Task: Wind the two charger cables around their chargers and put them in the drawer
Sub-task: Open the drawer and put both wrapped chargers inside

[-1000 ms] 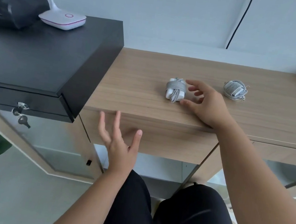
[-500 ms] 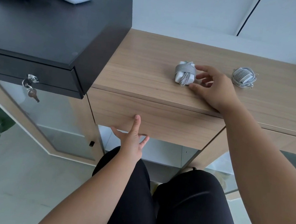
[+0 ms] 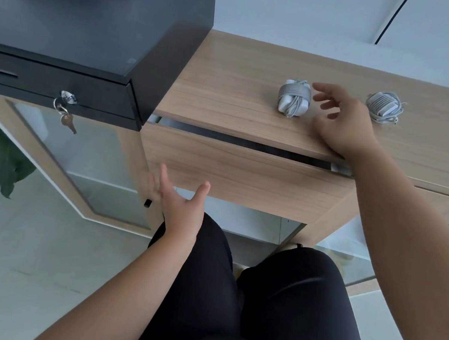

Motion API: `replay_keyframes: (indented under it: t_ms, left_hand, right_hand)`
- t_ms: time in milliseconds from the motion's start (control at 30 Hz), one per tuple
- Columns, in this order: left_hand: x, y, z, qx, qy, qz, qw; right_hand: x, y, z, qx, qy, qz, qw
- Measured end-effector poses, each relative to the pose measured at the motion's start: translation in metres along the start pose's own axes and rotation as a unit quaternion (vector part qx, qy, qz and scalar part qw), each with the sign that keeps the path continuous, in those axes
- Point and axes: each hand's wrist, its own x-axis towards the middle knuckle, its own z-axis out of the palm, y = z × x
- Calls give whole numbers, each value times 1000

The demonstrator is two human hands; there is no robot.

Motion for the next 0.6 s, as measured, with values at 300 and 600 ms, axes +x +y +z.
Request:
replay_keyframes:
  t_ms: [300,600]
  left_hand:
    - [8,51,3,405,-77,445,795]
    - [0,60,-7,464,-98,457,753]
  right_hand:
    - [-18,-8,3,17,43,-9,999]
    - [-22,9,-14,-23,97,-19,995]
